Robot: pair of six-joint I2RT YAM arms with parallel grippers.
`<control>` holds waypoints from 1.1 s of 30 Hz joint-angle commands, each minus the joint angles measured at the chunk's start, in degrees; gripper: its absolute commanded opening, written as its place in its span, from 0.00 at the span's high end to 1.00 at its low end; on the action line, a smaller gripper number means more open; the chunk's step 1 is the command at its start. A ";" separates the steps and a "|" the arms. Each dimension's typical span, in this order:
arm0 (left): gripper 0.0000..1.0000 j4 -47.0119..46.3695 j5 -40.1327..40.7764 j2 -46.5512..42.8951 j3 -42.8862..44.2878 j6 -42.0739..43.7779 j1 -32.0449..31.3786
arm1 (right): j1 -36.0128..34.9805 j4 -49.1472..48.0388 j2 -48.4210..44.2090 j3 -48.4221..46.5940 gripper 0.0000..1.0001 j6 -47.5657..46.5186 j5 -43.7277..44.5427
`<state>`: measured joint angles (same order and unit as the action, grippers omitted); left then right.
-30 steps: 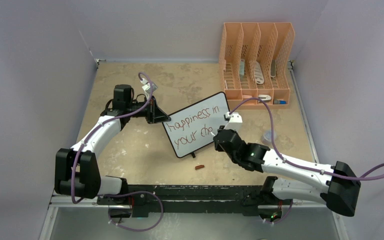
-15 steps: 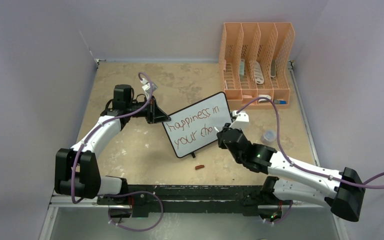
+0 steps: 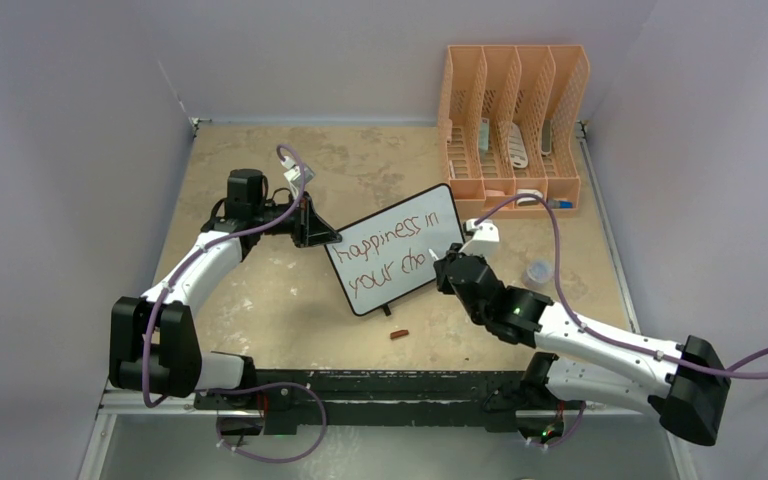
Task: Write a sentence on the whiteboard
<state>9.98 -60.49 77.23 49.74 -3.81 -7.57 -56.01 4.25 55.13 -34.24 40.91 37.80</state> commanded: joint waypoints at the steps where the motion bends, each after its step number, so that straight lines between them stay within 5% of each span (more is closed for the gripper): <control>1: 1.00 2.41 7.76 1.27 -0.13 2.68 0.19 | 0.65 -3.29 0.51 0.33 1.00 -0.98 -0.06; 33: 1.00 2.37 7.67 1.34 -0.07 2.83 0.19 | 2.57 -4.78 1.97 1.11 1.00 -0.49 -2.01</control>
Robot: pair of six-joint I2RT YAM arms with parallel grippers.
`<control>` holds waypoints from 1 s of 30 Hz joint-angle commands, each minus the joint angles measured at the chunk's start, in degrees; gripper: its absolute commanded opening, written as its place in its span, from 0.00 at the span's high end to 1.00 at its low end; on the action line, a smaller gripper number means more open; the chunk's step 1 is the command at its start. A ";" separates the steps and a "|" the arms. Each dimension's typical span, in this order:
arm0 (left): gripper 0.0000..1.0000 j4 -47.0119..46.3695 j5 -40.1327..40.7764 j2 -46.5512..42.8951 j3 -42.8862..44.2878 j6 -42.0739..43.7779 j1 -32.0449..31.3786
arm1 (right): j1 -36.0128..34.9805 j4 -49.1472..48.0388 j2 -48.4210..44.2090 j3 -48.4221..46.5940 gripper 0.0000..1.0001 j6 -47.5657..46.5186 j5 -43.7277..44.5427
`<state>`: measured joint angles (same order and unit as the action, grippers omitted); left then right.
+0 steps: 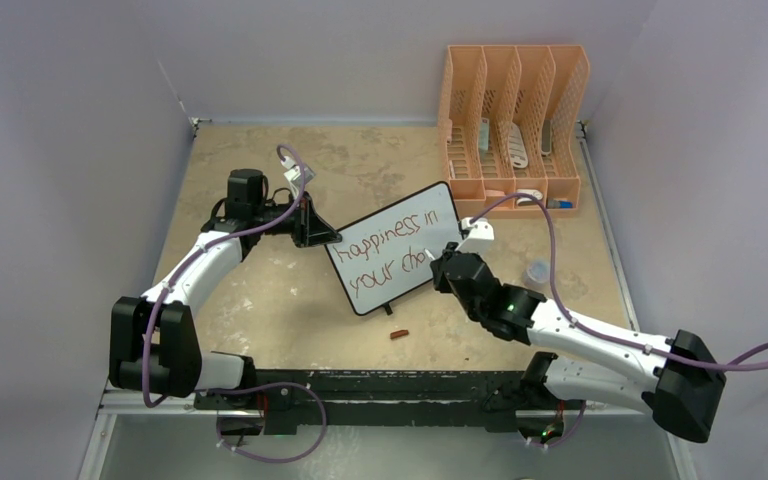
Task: Write a sentence on the whiteboard
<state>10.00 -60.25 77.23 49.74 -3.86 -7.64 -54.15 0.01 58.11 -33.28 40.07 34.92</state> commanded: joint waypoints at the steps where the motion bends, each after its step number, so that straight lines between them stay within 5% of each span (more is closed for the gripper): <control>1: 1.00 2.39 7.43 1.36 -0.09 2.81 0.26 | 0.71 -0.42 -1.35 0.02 1.00 0.28 0.49; 30: 1.00 2.39 7.57 1.33 -0.15 2.73 0.26 | 0.71 2.77 -3.01 0.84 1.00 2.96 -1.86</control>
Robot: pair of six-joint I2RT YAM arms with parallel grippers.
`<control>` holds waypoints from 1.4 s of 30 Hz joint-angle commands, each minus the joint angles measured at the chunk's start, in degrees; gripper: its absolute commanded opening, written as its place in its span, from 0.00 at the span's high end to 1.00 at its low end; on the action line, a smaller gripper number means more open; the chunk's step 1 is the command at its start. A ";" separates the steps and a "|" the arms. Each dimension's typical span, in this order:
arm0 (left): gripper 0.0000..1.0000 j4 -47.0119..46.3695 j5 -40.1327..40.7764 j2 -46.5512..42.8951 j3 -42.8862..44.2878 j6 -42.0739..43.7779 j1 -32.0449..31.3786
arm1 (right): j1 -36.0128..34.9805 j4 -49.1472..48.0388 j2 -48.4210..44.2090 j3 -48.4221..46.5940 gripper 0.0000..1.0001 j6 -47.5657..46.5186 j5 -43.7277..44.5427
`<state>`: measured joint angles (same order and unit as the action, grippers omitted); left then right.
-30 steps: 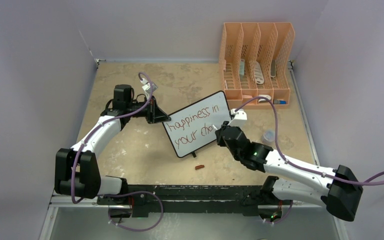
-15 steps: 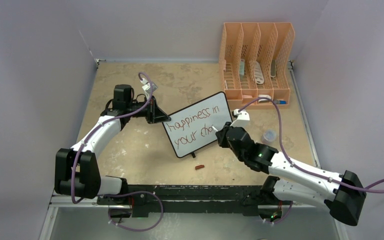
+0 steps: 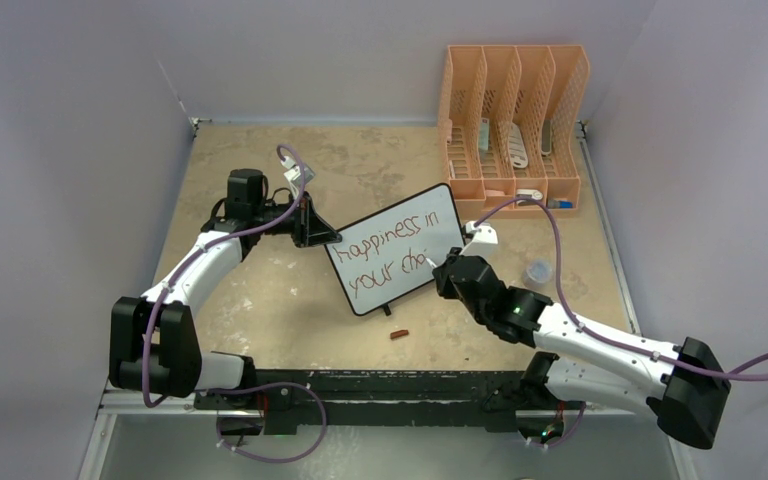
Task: Write a sentence on the whiteboard
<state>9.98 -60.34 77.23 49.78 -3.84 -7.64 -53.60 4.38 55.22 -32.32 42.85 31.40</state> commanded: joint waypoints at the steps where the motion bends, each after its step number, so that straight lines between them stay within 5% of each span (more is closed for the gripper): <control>1: 1.00 2.41 7.61 1.30 -0.19 2.69 0.26 | 0.20 -1.72 -0.16 -0.12 1.00 0.15 1.79; 42: 1.00 2.41 7.69 1.25 -0.15 2.69 0.26 | 0.17 0.37 1.43 -0.47 1.00 2.20 1.60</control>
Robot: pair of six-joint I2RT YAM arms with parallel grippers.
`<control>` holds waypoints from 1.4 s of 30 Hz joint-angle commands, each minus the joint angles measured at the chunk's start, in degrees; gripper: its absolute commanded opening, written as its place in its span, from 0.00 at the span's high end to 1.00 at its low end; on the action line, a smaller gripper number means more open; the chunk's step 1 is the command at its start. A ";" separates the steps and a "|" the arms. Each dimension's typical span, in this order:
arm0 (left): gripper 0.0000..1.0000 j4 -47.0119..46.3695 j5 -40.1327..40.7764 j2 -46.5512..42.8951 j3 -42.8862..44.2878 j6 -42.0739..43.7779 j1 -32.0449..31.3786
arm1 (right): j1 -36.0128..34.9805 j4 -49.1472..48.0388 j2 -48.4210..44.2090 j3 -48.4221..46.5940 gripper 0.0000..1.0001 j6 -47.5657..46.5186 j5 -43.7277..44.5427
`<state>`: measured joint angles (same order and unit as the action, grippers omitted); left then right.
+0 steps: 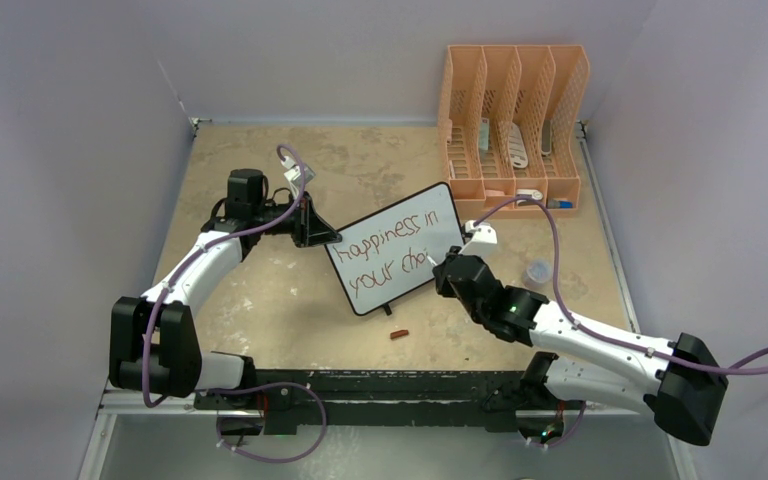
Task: Write a sentence on the whiteboard
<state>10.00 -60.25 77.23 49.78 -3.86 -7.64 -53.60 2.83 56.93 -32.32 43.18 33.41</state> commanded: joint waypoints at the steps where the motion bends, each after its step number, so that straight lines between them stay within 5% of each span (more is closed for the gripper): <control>1: 1.00 2.35 7.62 1.25 -0.18 2.72 0.26 | 0.12 2.40 -0.32 -0.49 1.00 2.44 -0.52; 21: 1.00 2.37 7.87 1.25 -0.12 2.72 0.26 | 0.17 4.09 -7.24 -0.25 1.00 2.06 3.74; 42: 1.00 2.38 7.87 1.25 -0.20 2.63 0.26 | 0.85 -1.92 -3.14 0.92 1.00 0.25 4.45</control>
<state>10.00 -60.27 77.23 49.78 -3.84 -7.64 -53.19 3.51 53.43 -31.51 44.14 35.44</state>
